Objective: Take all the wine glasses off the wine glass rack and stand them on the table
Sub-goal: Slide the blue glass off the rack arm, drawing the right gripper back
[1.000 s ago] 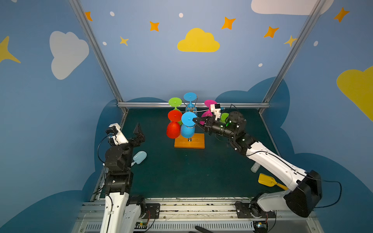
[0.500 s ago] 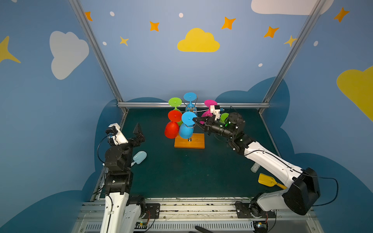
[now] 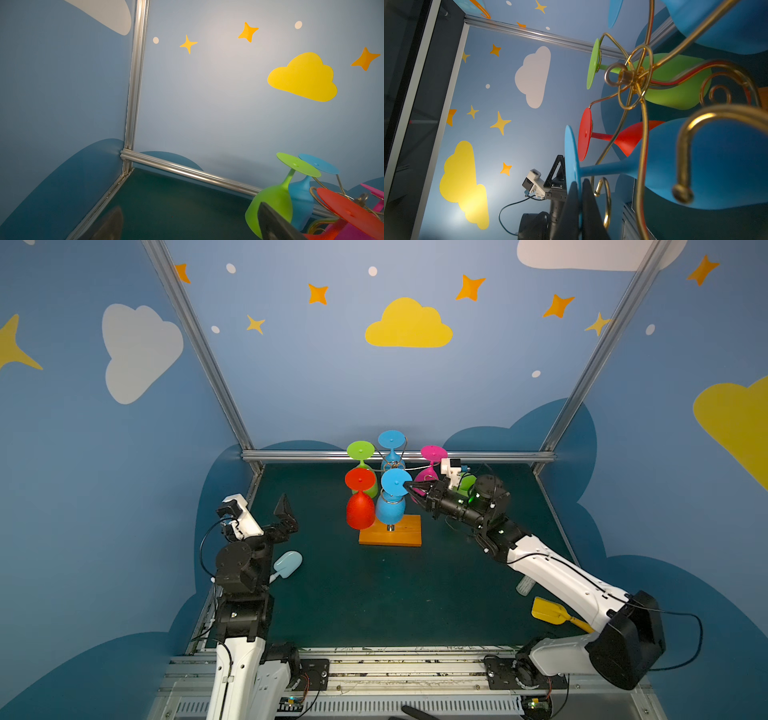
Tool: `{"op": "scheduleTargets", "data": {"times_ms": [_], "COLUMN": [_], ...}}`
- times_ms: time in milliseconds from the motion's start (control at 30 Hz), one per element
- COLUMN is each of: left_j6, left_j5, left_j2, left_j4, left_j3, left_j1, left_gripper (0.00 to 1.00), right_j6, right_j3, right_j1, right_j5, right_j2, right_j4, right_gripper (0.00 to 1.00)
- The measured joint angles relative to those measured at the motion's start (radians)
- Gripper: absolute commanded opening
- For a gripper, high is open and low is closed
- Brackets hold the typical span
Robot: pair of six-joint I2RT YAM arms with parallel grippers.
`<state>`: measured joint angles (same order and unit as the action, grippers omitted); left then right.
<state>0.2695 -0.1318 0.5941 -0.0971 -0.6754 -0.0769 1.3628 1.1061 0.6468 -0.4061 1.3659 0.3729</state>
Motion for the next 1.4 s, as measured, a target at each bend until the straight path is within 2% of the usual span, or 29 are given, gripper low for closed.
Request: {"op": "scheduleTargets", "data": {"times_ms": [333,867,1067,1333,1400], "left_j6": [0.000,0.000,0.000,0.000,0.009], "left_j5": [0.000,0.000,-0.002,0.020,0.048], "left_j2": [0.000,-0.001,-0.001,-0.021,-0.026], "left_j4": [0.000,0.000,0.000,0.018,0.042], "left_j3": [0.000,0.000,0.000,-0.010,-0.032], "left_j1": [0.000,0.000,0.000,0.000,0.000], "left_gripper": [0.99,0.99,0.99,0.98,0.94], "right_j6": [-0.006,-0.078,-0.154,-0.314,-0.360], "right_j3": [-0.030,-0.106,-0.153,-0.193,-0.193], "right_j1": [-0.005,-0.015,-0.016,-0.069,-0.094], "right_j5": [0.028,0.071,0.083,0.180,0.216], "right_j2": [-0.032,-0.188,-0.289,-0.531,-0.582], "right_j4": [-0.013,-0.109,-0.216,-0.442,-0.492], "right_gripper": [0.00,0.00,0.00,0.00,0.00]}}
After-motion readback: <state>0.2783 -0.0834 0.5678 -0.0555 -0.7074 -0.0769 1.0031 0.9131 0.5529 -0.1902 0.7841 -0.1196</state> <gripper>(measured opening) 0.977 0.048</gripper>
